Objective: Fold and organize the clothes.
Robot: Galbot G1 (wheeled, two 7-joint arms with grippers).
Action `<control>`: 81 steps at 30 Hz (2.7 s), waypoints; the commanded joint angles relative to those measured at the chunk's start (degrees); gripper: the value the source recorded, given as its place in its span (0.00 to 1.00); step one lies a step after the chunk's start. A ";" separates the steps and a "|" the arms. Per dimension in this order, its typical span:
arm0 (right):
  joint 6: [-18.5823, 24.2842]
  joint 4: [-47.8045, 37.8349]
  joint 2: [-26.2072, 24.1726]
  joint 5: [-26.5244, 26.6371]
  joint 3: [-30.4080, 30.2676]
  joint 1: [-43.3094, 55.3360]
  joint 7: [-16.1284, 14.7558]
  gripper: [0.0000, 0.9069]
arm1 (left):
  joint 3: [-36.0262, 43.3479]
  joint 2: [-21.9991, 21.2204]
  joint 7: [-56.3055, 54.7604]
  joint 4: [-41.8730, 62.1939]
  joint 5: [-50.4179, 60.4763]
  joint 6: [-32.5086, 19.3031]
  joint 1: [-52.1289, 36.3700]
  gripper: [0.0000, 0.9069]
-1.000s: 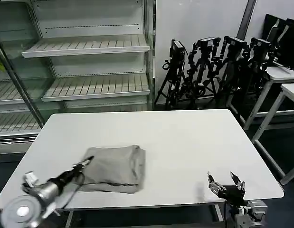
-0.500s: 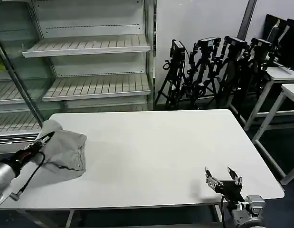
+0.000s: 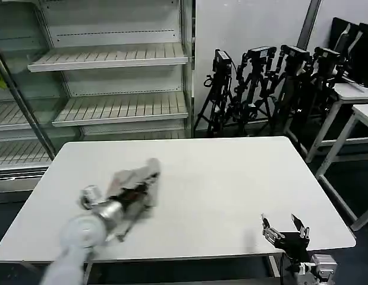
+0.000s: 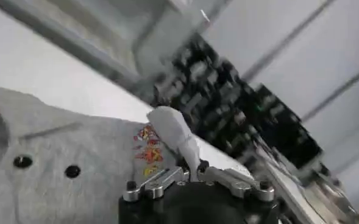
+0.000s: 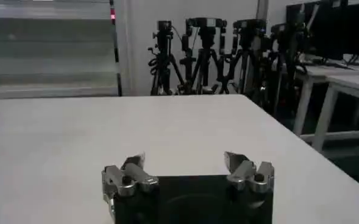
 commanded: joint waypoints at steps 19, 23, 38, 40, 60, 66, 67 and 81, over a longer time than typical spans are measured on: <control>0.14 0.78 0.77 -2.37 -0.91 -0.13 0.03 1.00 | 12.98 -12.31 2.21 6.49 14.01 -12.76 -11.76 1.00; 0.66 1.47 0.59 -3.06 -0.98 -0.02 -0.02 1.00 | 11.14 -8.44 2.79 -0.34 21.59 -14.84 -5.97 1.00; 11.09 1.81 1.06 -12.65 -3.12 0.63 -0.04 1.00 | -10.41 -4.59 9.74 -18.84 71.72 -33.52 32.72 1.00; 11.99 1.90 1.31 -13.03 -3.42 0.60 -0.06 1.00 | -10.61 -5.04 10.79 -20.29 73.28 -33.44 35.44 1.00; 15.26 -0.53 1.51 -14.39 -5.55 3.47 2.59 1.00 | -12.10 -7.52 12.66 -21.23 72.65 -31.77 37.29 1.00; 15.29 -0.94 1.50 -14.26 -5.66 3.72 2.17 1.00 | -11.64 -8.35 12.63 -21.63 72.65 -31.73 37.60 1.00; 15.28 -0.98 1.55 -14.27 -5.88 3.79 2.17 1.00 | -11.61 -8.48 12.64 -21.70 72.64 -31.73 37.64 1.00; 13.96 0.21 1.12 -13.82 -6.10 3.63 2.45 1.00 | -11.37 -9.45 12.63 -21.69 72.49 -31.66 37.56 1.00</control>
